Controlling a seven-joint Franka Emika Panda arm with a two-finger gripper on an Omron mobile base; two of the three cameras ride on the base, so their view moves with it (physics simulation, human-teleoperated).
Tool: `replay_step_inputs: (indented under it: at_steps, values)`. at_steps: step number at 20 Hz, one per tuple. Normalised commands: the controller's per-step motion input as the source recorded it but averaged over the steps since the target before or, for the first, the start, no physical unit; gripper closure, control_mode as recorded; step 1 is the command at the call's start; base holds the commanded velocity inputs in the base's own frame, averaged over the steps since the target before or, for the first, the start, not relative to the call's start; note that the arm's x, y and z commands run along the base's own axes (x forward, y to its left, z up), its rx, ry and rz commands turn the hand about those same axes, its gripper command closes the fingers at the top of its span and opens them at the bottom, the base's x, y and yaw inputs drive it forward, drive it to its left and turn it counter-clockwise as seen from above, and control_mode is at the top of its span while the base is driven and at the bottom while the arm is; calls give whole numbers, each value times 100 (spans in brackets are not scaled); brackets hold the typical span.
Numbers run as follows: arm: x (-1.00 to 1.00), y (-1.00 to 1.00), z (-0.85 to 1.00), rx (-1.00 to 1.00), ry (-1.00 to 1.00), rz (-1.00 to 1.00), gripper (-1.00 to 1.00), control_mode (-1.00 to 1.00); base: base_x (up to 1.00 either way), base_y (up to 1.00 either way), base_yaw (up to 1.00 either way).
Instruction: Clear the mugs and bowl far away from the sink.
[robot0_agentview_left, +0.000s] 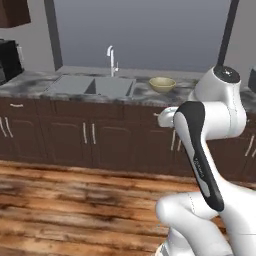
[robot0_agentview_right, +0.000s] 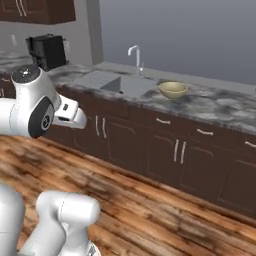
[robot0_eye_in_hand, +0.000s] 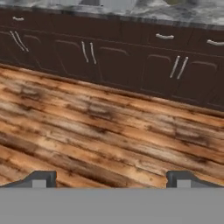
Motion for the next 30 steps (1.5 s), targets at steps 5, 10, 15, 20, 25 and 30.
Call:
replay_step_inputs:
  at_steps: [5,10,15,20,25,30]
  values:
    - [0,0,0,0,0,0,-100,100,100,17,-31]
    - [0,0,0,0,0,0,-100,100,100,0,-22]
    - [0,0,0,0,0,0,-100,100,100,6,-34]
    - [0,0,0,0,0,0,-100,100,100,29,-39]
    - [0,0,0,0,0,0,-100,100,95,35,-32]
    - [0,0,0,0,0,0,-100,100,36,25,-15]
